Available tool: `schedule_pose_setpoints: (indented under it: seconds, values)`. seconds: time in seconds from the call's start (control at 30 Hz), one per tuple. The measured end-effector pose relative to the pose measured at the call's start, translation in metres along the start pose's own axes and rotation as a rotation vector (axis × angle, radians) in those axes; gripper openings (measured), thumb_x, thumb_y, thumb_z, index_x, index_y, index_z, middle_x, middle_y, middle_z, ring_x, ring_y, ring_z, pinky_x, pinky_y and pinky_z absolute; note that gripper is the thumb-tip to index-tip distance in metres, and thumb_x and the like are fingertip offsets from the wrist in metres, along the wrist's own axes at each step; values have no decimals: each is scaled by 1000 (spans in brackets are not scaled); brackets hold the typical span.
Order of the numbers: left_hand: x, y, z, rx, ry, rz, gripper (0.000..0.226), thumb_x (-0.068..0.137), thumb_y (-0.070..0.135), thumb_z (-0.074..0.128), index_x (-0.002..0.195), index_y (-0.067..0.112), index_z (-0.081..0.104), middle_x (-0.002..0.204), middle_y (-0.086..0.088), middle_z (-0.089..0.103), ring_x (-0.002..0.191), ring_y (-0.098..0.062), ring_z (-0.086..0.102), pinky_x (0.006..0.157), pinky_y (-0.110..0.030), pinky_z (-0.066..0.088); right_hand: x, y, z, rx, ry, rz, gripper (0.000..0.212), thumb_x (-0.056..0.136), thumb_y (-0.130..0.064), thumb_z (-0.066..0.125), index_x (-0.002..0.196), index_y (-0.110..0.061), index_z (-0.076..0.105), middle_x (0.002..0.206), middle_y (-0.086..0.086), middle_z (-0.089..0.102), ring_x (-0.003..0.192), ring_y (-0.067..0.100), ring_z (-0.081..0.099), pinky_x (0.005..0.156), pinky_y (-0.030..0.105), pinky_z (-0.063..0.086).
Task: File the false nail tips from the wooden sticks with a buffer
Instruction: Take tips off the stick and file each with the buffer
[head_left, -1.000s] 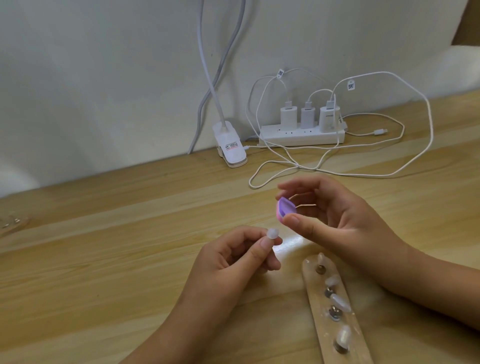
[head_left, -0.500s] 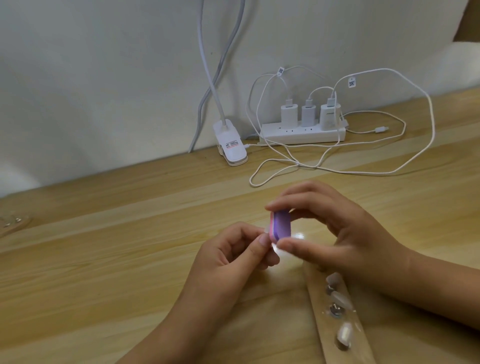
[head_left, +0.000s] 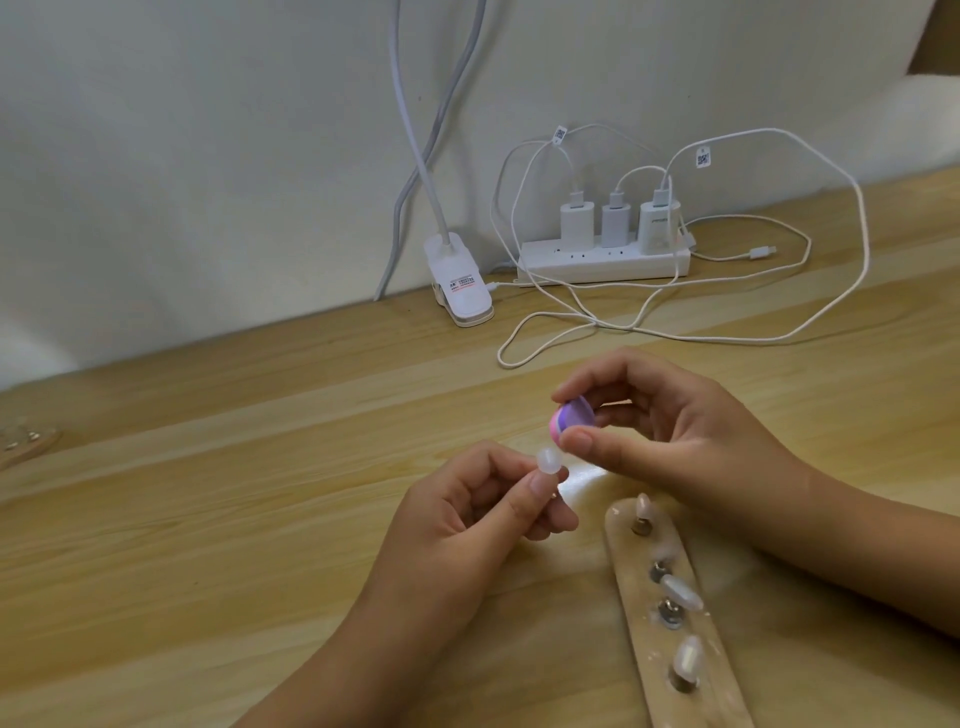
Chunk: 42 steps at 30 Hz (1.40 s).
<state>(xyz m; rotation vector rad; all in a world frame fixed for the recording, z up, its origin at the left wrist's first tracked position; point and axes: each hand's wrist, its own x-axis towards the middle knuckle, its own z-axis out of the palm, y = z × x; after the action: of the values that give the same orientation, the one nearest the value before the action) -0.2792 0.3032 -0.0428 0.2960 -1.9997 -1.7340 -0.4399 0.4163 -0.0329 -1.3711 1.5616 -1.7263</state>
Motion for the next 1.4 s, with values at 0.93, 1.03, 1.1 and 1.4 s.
schedule_pose_setpoints:
  seconds: [0.93, 1.03, 1.1, 1.4]
  values:
    - [1, 1, 0, -4, -13, 16, 15, 87, 24, 63, 82, 11, 66, 69, 0, 70, 67, -7, 63, 67, -15, 48, -7, 0, 4, -69, -74, -106, 27, 80, -22, 79, 102, -12, 67, 96, -5, 64, 93, 14, 67, 86, 22, 52]
    - [0, 1, 0, -8, -13, 12, 16, 88, 27, 65, 84, 11, 67, 69, 0, 70, 68, -7, 63, 67, -15, 48, -6, -1, 3, -3, -49, -39, 26, 78, -26, 78, 99, -15, 68, 93, -8, 65, 90, 11, 68, 82, 20, 52]
    - [1, 1, 0, 2, -17, 16, 13, 88, 27, 64, 81, 17, 68, 69, 0, 70, 68, -7, 63, 67, -14, 48, -7, -2, 4, -58, -77, -95, 28, 80, -22, 79, 102, -11, 67, 95, -6, 64, 93, 13, 67, 86, 21, 51]
    - [2, -2, -2, 22, -25, 9, 13, 85, 32, 63, 80, 22, 68, 69, 1, 70, 70, -7, 64, 68, -15, 49, -8, 1, 5, -58, -73, -76, 27, 80, -27, 80, 100, -13, 68, 93, -8, 65, 90, 12, 67, 84, 21, 51]
